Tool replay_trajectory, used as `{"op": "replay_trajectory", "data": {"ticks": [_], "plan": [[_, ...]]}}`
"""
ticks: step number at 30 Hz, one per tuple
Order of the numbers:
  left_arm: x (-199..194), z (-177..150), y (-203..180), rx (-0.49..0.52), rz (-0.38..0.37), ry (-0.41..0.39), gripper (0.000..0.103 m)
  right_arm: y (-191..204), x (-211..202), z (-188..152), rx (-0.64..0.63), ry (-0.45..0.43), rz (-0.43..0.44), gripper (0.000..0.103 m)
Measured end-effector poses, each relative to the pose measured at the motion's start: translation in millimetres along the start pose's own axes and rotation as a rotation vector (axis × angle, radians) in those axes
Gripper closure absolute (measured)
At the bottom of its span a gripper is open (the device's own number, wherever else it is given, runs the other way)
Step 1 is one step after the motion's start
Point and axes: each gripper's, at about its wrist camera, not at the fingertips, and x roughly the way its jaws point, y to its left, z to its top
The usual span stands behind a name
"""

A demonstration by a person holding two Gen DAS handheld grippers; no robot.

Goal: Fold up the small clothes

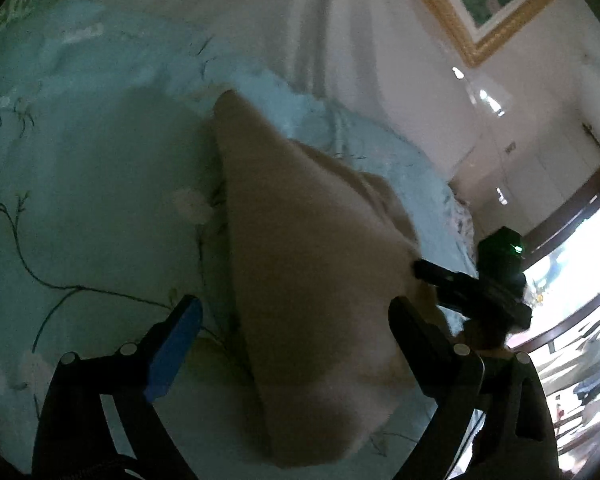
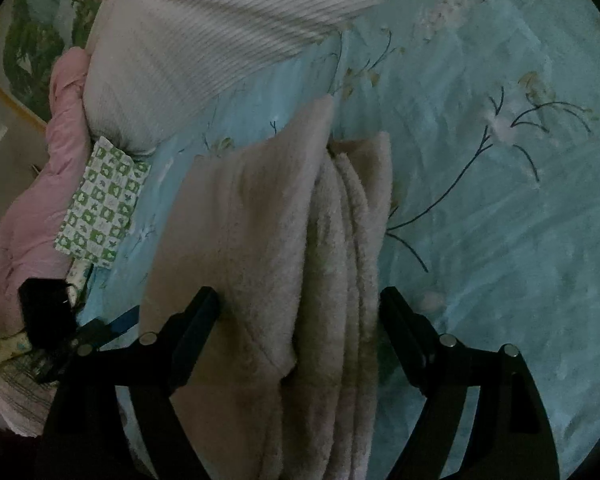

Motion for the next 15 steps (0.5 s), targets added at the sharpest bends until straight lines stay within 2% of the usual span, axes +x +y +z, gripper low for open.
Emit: {"op": "replay_trajectory", "data": {"ticks": [10,11,12,13,14,15], "plan": [[52,11,18,-0.087,-0.089,0.085,0.008,-6,8,5,0.015,0.014,0.050,0.021],[57,13,18,-0.087,-0.097,0.082,0.008,-7,9,6,0.017,0.014,0.060,0.025],[60,14,16,-0.075,-0.101,0.077,0.010,-8,10,5,0.018,0.017,0.077,0.037],[64,17,15,-0.063,-0.100,0.074,0.020,-8,11,5,0.027,0.021,0.095,0.048],[67,18,13,-0.051,-0.114,0.077,0.031,-9,12,4,0.033,0.019,0.102,0.051],[68,18,13,-0.046,-0.115,0.084,0.036,-8,12,3,0.034,0.016,0.102,0.058]]}}
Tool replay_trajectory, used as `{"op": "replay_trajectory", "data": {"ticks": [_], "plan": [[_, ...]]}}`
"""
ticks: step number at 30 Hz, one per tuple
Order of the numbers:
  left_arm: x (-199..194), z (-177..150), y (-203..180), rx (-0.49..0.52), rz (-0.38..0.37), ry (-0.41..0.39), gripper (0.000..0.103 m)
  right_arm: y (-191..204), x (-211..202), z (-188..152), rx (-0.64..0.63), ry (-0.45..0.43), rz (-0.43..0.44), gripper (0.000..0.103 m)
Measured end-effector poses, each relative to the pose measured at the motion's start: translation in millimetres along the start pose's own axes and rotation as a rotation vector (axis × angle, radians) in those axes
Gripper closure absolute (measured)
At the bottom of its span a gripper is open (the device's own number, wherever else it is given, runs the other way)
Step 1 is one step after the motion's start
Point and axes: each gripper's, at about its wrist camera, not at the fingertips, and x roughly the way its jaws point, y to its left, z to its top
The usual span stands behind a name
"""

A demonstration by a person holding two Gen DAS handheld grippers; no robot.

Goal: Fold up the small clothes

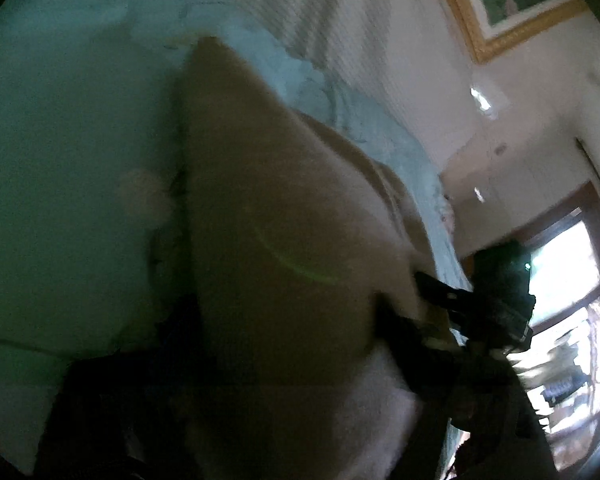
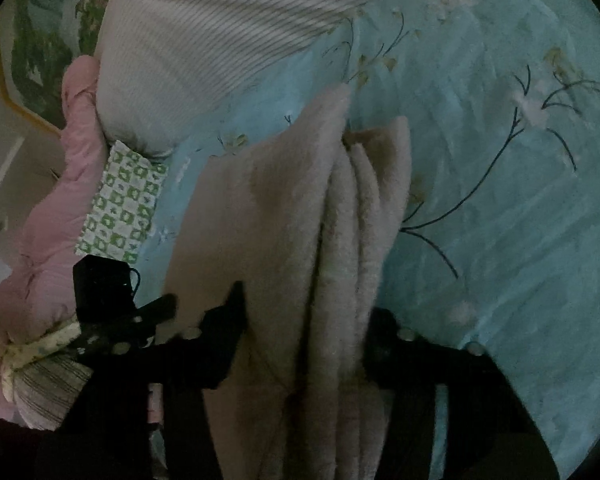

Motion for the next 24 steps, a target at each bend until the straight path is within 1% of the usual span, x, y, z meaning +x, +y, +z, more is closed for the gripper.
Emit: {"op": "replay_trajectory", "data": {"ticks": [1,3,4,7,10,14,18,21,24], "plan": [[-2,0,-1,0.005,0.000,-0.005,0.045,3,-1,-1,-0.007,-0.007,-0.009,0.063],[-13,-1,-4,0.020,-0.009,-0.022,0.052,11,-5,-4,-0.018,-0.027,-0.017,0.067],[-16,-2,-6,0.018,-0.007,-0.023,0.054,17,-8,-6,-0.025,-0.038,-0.011,0.068],[-47,-10,-9,0.037,0.020,-0.051,0.054,43,-12,-14,-0.048,-0.046,0.023,0.070],[-96,-23,-4,0.065,0.054,-0.084,0.054,71,-5,-26,-0.075,-0.033,0.068,0.070],[-154,-37,10,0.084,0.111,-0.121,0.054,117,18,-39,-0.122,-0.013,0.142,0.070],[-206,-49,37,0.083,0.154,-0.144,0.054,154,53,-46,-0.146,0.019,0.217,0.070],[-223,-57,58,0.072,0.185,-0.145,0.054,168,78,-51,-0.150,0.054,0.241,0.070],[-221,-65,83,0.046,0.217,-0.127,0.053,173,106,-57,-0.149,0.098,0.224,0.070]]}}
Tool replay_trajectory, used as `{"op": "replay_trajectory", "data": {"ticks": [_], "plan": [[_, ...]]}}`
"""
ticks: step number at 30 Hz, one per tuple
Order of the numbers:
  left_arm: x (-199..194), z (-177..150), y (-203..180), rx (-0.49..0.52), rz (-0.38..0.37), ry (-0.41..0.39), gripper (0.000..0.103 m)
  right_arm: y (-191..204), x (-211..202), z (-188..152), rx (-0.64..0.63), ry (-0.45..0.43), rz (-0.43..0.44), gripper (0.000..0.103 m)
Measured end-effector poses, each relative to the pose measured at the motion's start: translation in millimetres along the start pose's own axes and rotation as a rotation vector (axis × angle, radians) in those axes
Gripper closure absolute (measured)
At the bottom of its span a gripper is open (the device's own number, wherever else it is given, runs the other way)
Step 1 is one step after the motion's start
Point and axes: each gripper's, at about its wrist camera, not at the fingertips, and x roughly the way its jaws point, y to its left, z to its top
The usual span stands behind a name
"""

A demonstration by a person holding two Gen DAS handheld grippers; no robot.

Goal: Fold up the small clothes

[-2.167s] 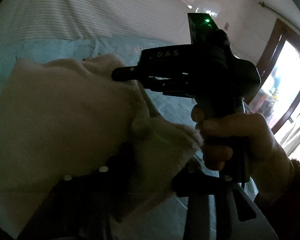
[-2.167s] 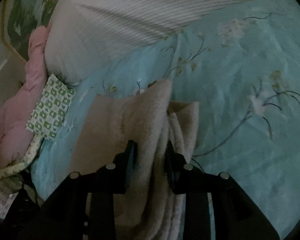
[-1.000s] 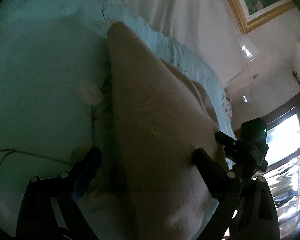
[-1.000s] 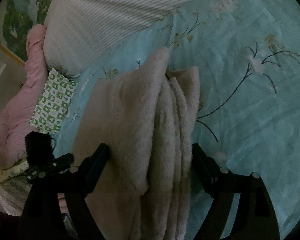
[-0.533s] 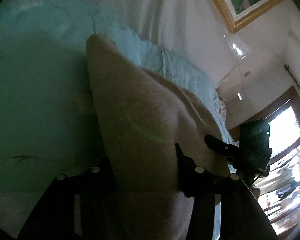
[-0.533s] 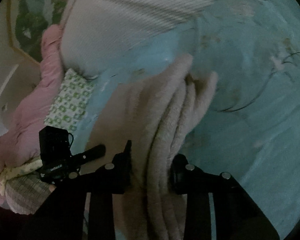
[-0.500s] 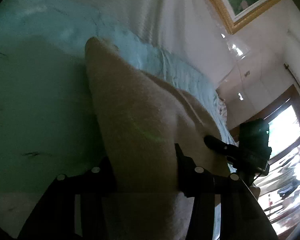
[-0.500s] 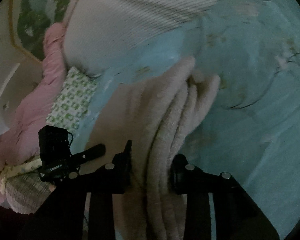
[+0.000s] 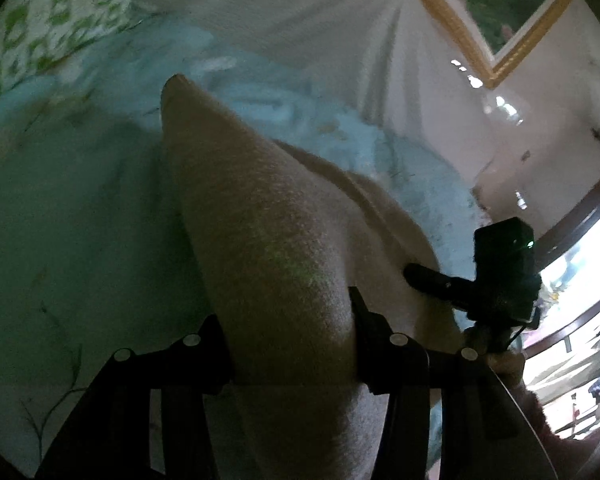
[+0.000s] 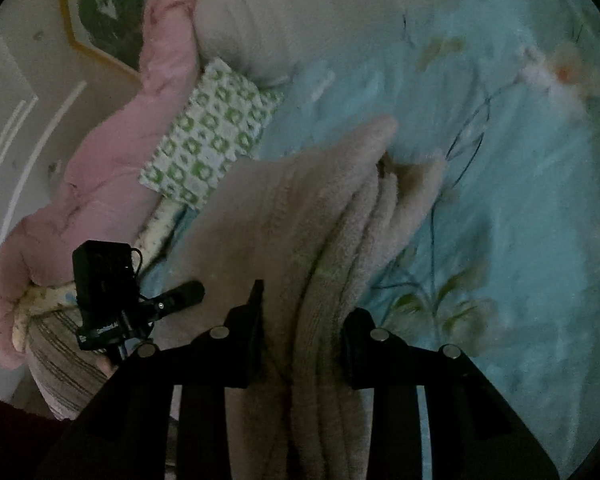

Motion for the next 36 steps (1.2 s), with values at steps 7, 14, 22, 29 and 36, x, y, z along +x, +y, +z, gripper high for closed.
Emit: {"op": "replay_trajectory", "data": {"ticks": [7,14,22,29,36], "plan": [[6,-11,1,0.014,0.019,-0.016,0.045,-13,10,-7,0.011,0.008,-0.081,0.056],[-26,-37,-19,0.065,0.168,-0.077,0.040,1,-26,-15,-0.011,-0.073,-0.204,0.046],[-67,-92,-36,0.114,0.260,-0.125,0.038,29,-58,-40,-0.057,-0.136,-0.232,0.046],[-68,-134,-43,0.156,0.315,-0.133,0.038,41,-48,-70,-0.104,-0.089,-0.245,0.052],[-51,-147,-55,0.232,0.357,-0.096,0.040,40,-30,-80,-0.091,-0.044,-0.250,0.060]]}}
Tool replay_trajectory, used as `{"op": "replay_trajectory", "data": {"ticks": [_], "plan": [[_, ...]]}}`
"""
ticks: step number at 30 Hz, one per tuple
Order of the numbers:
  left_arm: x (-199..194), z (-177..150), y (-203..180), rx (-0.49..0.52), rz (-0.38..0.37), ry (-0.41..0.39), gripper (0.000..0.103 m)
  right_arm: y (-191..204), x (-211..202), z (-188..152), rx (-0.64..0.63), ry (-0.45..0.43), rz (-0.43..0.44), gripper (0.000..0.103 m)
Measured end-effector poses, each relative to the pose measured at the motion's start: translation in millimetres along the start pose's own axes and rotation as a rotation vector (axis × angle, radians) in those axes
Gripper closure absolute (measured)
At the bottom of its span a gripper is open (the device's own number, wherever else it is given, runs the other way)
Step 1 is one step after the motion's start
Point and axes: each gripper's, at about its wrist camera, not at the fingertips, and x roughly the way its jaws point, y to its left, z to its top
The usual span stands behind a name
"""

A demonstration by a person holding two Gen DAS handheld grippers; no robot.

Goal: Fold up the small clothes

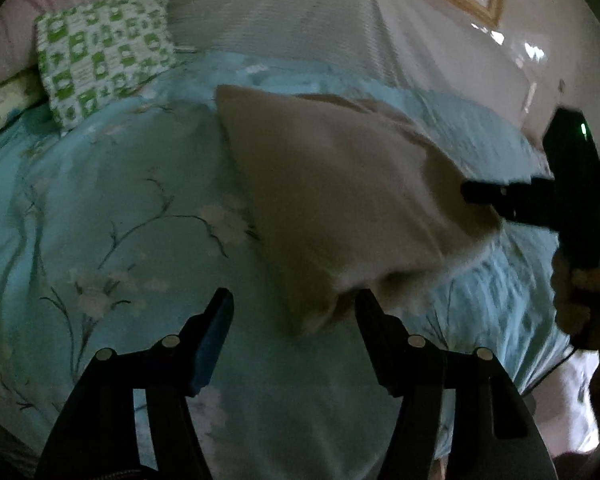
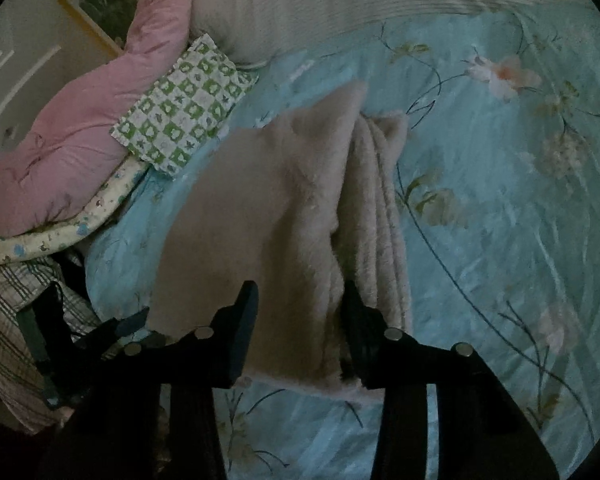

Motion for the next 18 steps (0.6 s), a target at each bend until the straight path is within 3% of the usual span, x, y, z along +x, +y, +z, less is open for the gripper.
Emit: {"op": "replay_trajectory", "data": {"ticks": [3,5,8,9,13,15,17,18], "plan": [[4,-3,-2,0.021,0.040,-0.001,0.042,2,-2,-3,-0.008,-0.002,0.009,0.060],[11,-1,7,-0.022,0.047,0.008,0.054,1,-1,-6,-0.011,0.005,0.009,0.063],[21,-1,12,-0.051,0.017,0.023,0.071,0,3,-10,0.001,0.021,0.007,0.079],[22,-3,9,-0.034,0.024,0.022,0.074,-2,5,-11,0.005,0.028,0.021,0.088],[25,-8,-11,0.061,0.100,0.017,0.074,-8,5,-14,0.027,0.019,0.051,0.088],[26,-6,-6,0.030,0.086,0.019,0.075,-10,8,-17,0.026,0.035,0.052,0.088],[27,-3,-1,0.006,0.059,0.023,0.086,-9,11,-20,0.014,0.053,0.046,0.088],[26,-2,-1,0.005,0.059,0.024,0.088,-8,12,-21,0.004,0.064,0.045,0.096]]}}
